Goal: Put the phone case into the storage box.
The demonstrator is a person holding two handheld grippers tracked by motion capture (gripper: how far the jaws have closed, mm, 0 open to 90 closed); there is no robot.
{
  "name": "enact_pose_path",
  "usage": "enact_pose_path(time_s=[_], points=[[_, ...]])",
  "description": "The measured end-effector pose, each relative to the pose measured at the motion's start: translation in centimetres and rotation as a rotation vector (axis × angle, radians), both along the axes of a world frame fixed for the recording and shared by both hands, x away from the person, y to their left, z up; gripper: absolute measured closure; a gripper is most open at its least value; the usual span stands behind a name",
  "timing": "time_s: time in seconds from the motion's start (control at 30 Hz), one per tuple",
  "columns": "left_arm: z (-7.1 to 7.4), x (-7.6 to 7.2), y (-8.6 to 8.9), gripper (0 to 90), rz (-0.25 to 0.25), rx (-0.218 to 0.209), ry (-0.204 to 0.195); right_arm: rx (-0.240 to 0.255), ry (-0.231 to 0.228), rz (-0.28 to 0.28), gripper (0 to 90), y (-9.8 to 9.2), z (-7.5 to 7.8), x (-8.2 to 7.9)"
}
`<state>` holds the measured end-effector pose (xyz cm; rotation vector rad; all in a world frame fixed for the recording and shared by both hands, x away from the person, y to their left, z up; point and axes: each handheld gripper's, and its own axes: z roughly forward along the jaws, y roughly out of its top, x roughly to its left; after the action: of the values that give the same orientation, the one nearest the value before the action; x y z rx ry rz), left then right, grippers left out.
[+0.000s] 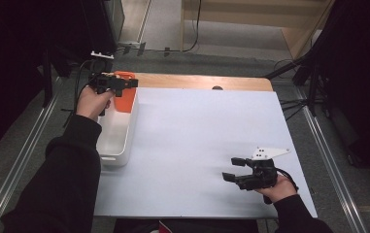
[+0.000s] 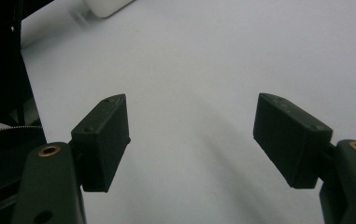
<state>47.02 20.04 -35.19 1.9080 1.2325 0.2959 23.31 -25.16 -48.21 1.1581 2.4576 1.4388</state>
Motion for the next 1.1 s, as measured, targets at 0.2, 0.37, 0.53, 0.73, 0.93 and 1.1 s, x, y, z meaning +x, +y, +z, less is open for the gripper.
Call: enact_pose_path(time_s=[0.2, 0.37, 0.53, 0.73, 0.93, 1.1], points=[[0.4, -0.8, -0.6, 5.0, -0.064, 0.006, 0.006, 0.0, 0.001, 0.0, 26.0, 0.0, 0.0, 0.0], [0.4, -1.5, -0.9, 5.1, -0.15, -0.001, 0.005, 0.001, 0.004, -0.002, 26.0, -0.1, 0.0, -0.1], [0.3, -2.2, -1.2, 9.4, -0.194, 0.033, -0.008, 0.002, 0.0, -0.001, 26.0, 0.0, 0.0, 0.0], [0.1, -3.0, -1.5, 9.4, -0.235, 0.011, -0.008, 0.001, 0.002, -0.003, 26.0, 0.0, 0.0, 0.0], [-0.1, -4.0, -1.7, 9.5, -0.28, 0.002, -0.027, 0.0, 0.007, -0.003, 26.0, 0.0, 0.0, 0.0], [-0.2, -4.9, -1.6, 14.9, -0.288, 0.003, -0.041, 0.002, 0.0, -0.005, 26.0, 0.0, 0.0, 0.0]])
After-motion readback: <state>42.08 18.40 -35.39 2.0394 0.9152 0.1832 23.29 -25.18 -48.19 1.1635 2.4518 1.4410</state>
